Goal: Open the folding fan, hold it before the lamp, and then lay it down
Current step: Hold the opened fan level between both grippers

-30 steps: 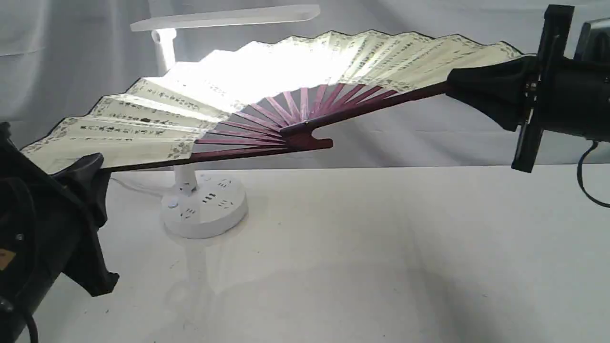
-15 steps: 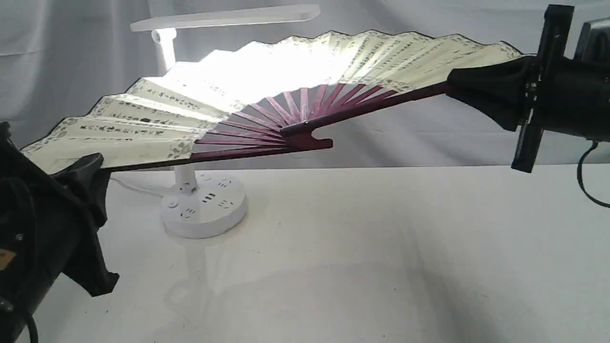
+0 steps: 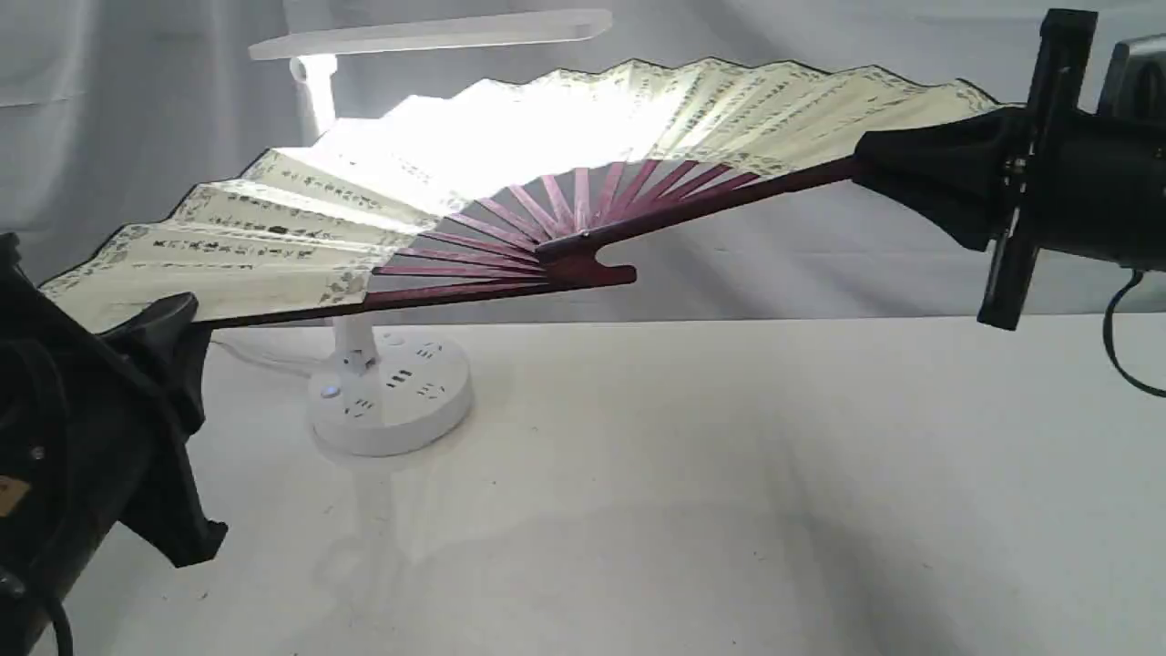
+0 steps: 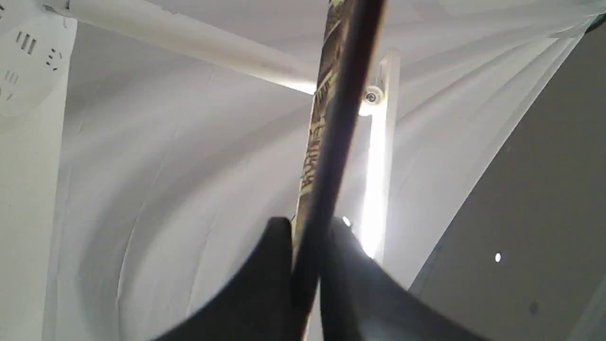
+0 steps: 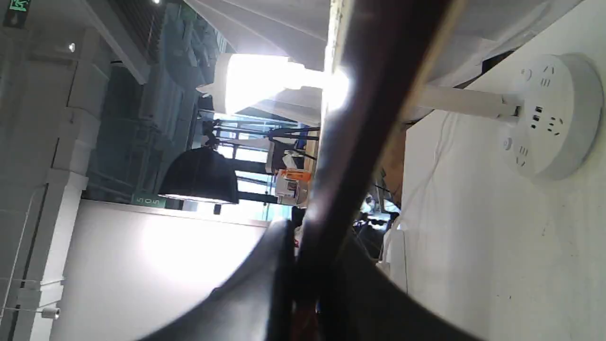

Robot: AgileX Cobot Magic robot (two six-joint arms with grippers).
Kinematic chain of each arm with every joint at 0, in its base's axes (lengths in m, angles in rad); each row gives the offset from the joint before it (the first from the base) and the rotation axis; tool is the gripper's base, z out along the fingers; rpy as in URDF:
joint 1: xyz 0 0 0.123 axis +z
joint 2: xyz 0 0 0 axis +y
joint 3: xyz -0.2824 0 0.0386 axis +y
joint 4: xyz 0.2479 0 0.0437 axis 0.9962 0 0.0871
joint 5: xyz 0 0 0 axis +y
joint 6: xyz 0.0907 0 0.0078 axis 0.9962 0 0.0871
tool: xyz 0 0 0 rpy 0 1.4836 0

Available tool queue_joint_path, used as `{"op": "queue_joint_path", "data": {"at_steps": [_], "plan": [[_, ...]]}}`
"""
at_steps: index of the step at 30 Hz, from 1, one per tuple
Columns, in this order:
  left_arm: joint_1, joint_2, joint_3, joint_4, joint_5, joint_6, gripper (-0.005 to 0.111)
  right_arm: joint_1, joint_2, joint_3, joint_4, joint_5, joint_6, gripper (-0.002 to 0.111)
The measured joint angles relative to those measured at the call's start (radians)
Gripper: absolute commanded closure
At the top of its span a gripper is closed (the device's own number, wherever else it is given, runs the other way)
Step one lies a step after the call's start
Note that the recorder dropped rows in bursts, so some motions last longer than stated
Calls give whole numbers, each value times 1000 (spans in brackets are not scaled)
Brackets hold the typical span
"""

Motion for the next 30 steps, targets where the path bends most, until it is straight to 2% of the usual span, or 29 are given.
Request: {"op": "queue_joint_path", "data": {"at_steps": [10, 21, 30], "plan": [[0, 8, 0, 11, 33, 0, 107, 0, 0, 0, -3, -22, 0, 108], [9, 163, -72, 64, 51, -14, 107, -15, 71, 0, -35, -83, 0, 108], [9, 260, -130, 133, 66, -14, 107, -98, 141, 0, -74, -56, 0, 108]]}}
